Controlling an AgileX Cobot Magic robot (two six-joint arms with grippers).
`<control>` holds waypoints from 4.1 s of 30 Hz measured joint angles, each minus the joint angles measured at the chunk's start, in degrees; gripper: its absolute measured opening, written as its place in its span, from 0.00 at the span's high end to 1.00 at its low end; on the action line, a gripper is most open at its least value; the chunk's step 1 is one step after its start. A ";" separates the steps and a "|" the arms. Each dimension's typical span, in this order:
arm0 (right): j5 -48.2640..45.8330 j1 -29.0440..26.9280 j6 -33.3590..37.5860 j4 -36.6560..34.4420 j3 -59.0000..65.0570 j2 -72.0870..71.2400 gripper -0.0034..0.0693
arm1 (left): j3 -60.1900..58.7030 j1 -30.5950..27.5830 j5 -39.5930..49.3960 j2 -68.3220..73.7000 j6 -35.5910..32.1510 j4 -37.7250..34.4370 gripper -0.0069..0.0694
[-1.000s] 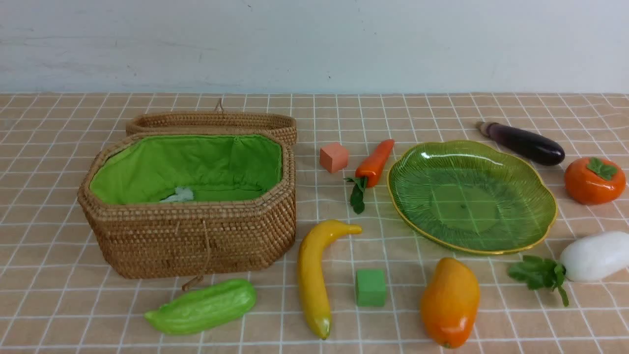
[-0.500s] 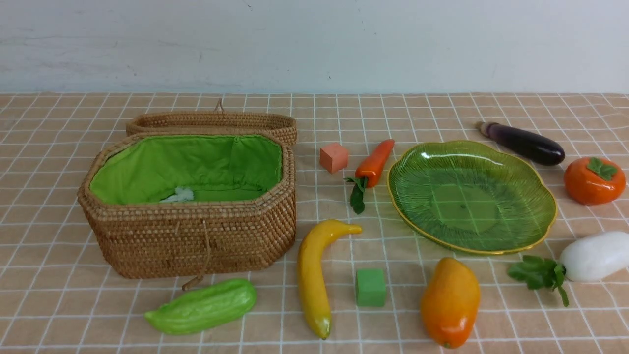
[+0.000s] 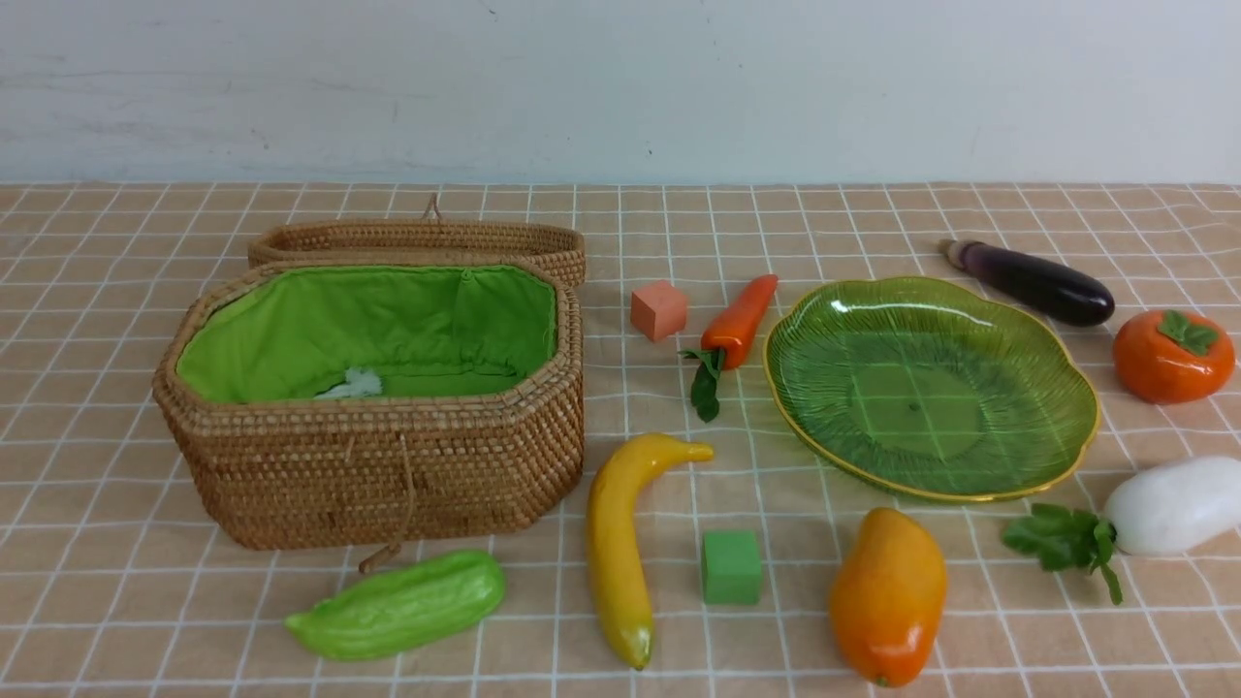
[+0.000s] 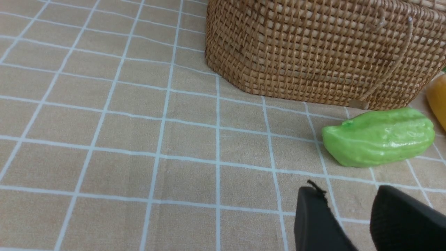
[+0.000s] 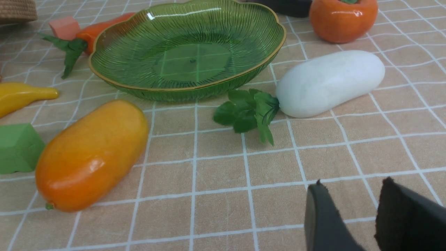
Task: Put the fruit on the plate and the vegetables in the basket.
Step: Take a chayote with your left arm and place it on the basket on the left.
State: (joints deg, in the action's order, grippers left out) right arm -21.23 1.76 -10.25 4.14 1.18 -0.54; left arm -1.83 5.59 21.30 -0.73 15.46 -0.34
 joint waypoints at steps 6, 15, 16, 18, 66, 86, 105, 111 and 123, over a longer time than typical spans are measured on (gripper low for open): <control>0.00 0.00 0.00 0.00 0.00 0.00 0.62 | 0.00 0.00 -11.56 0.00 6.09 -8.14 0.60; 0.00 0.00 0.00 0.00 0.00 0.00 0.62 | 1.16 0.71 -23.30 0.20 17.66 -24.20 0.65; 0.00 0.00 0.00 0.00 0.00 0.00 0.62 | 2.54 1.07 -21.30 0.73 17.58 -23.94 0.68; 0.00 0.00 0.00 0.00 0.00 0.00 0.62 | 6.01 1.89 -15.58 3.49 16.50 -22.57 0.77; -38.53 24.34 22.23 -18.33 -51.85 19.45 0.87 | 45.77 17.63 5.48 82.17 -64.35 -11.04 0.26; -39.54 24.53 22.23 -20.23 -51.85 19.45 0.85 | 45.77 17.63 -3.16 86.69 -85.54 -13.67 0.28; -39.72 24.53 22.14 -21.65 -51.85 19.45 0.85 | 46.93 17.63 -3.60 93.61 -92.19 -19.06 0.33; -39.74 24.53 22.14 -21.76 -51.90 19.45 0.84 | 47.53 17.63 0.42 93.18 -92.40 -19.06 0.41; -41.06 24.53 22.14 -21.87 -51.90 19.45 0.84 | 47.53 17.63 6.34 91.81 -92.16 -20.54 0.41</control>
State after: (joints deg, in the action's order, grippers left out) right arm -62.29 26.28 11.89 -17.74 -50.72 18.91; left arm 45.70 23.22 27.64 91.08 -76.70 -20.88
